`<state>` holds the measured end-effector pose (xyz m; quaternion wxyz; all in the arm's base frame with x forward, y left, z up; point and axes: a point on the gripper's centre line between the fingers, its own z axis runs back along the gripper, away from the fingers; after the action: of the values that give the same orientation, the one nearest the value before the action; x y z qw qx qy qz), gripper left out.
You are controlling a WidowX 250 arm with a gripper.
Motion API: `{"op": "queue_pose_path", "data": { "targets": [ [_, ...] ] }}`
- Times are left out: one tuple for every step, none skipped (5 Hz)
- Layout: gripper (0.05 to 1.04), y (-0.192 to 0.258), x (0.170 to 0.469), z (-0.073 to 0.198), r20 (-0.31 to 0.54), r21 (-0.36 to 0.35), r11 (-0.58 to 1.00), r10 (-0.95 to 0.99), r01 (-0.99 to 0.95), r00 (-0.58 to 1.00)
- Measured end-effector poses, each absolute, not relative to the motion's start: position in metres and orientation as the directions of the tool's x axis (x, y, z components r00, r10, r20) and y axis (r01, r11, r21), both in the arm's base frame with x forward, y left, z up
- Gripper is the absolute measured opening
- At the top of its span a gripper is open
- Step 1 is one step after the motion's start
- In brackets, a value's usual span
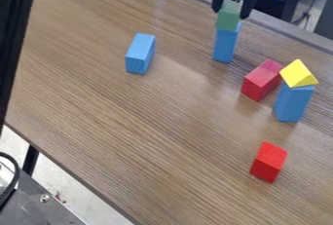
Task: Put the green block on top of the blue rectangular block
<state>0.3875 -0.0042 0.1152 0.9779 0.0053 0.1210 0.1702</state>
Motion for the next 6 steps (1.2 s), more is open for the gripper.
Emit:
{"op": "queue_pose_path", "data": {
  "targets": [
    [0.527,-0.004,0.391,0.118,-0.226,0.048,0.942,0.334,-0.332,0.915],
    [0.527,-0.003,0.393,0.113,-0.239,0.054,0.942,0.335,-0.332,0.911],
    [0.527,-0.003,0.398,0.114,-0.236,0.052,0.942,0.334,-0.332,0.912],
    [0.527,-0.002,0.403,0.111,-0.245,0.055,0.942,0.335,-0.332,0.910],
    [0.527,0.000,0.409,0.113,-0.235,0.051,0.940,0.340,-0.338,0.911],
    [0.599,0.002,0.412,0.109,-0.242,0.054,0.939,0.343,-0.340,0.908]
  ]
}}
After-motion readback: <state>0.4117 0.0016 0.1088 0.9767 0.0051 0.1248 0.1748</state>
